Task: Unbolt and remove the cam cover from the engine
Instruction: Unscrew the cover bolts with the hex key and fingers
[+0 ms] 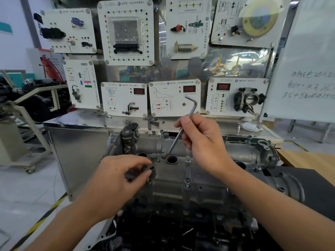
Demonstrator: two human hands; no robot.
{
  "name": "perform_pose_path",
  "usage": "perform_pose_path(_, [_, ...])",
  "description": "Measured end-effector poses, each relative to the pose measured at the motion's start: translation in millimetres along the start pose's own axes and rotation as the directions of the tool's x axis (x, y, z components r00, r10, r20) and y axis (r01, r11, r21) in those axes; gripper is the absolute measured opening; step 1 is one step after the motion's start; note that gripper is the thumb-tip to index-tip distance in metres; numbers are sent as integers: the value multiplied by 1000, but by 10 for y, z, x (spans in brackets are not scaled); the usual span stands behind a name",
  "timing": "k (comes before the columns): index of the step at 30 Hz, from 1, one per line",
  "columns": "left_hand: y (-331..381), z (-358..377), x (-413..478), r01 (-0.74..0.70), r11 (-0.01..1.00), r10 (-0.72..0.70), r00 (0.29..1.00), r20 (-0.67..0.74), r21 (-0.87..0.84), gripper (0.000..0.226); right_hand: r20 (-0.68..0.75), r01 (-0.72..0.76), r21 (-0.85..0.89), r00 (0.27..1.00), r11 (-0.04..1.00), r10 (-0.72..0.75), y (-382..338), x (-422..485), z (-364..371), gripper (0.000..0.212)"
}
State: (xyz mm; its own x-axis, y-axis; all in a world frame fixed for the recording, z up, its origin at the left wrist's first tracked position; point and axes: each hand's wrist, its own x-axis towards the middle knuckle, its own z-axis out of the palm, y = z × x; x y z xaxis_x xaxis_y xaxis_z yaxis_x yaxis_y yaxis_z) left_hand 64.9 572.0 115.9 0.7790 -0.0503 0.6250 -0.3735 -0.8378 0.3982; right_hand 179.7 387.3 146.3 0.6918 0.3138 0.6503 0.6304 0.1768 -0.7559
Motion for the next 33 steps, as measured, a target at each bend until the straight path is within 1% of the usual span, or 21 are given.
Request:
perform_pose_path(2, [11,-10,19,23,999,-22,1000,13,-34,22,-21,4,-25,1000,1000,-4,-27,-7,-59,29])
perform_pose_path(4, [5,8,26,39,999,-38,997,66,-16,19,-29,6,-47,1000,999,-8,-49,-28,-103,29])
perform_pose_path(6, [7,13,13,30,999,-32,997,66,24,18,-28,4,-37,1000,999,-5,-73,-64,-138,30])
perform_pose_path(7, [20,10,4,20,998,-23,999,43,62,21,-23,8,-32,1000,999,-9,-86,-84,-155,30])
perform_pose_path(9, [100,8,-8,-10,990,13,1000,-20,143,35,-4,19,-33,1000,999,-20,-108,-127,-186,28])
perform_pose_path(11, [247,63,24,-58,989,60,998,-15,133,42,13,27,-53,1000,998,-27,-117,-165,-208,28])
perform_pose_path(13, [397,203,83,-106,990,100,993,66,92,39,14,31,-84,999,996,-30,-101,-198,-213,30])
perform_pose_path(15, [486,348,120,-117,990,104,984,148,82,34,-10,21,-91,1000,996,-22,-78,-226,-211,30])
perform_pose_path(17, [482,419,154,-106,993,98,985,144,55,25,-48,7,-82,999,997,-11,-71,-228,-232,30])
perform_pose_path(20, [459,424,188,-60,998,63,992,109,-37,11,-91,-16,-71,996,997,10,-72,-227,-313,30])
perform_pose_path(23, [457,428,196,-20,996,28,995,97,-84,8,-102,-28,-70,995,997,21,-70,-241,-385,30])
perform_pose_path(25, [449,433,200,-29,998,35,992,123,-54,13,-115,-31,-77,993,997,22,-80,-236,-410,30])
perform_pose_path(29, [615,531,246,-103,994,97,981,167,26,46,-131,0,-77,991,997,-10,-119,-208,-441,31])
perform_pose_path(30, [696,585,265,-114,993,108,981,161,28,48,-130,12,-87,991,996,-24,-122,-209,-451,31])
perform_pose_path(33, [917,763,317,-112,993,107,985,134,32,39,-155,46,-127,986,991,-66,-127,-224,-509,32])
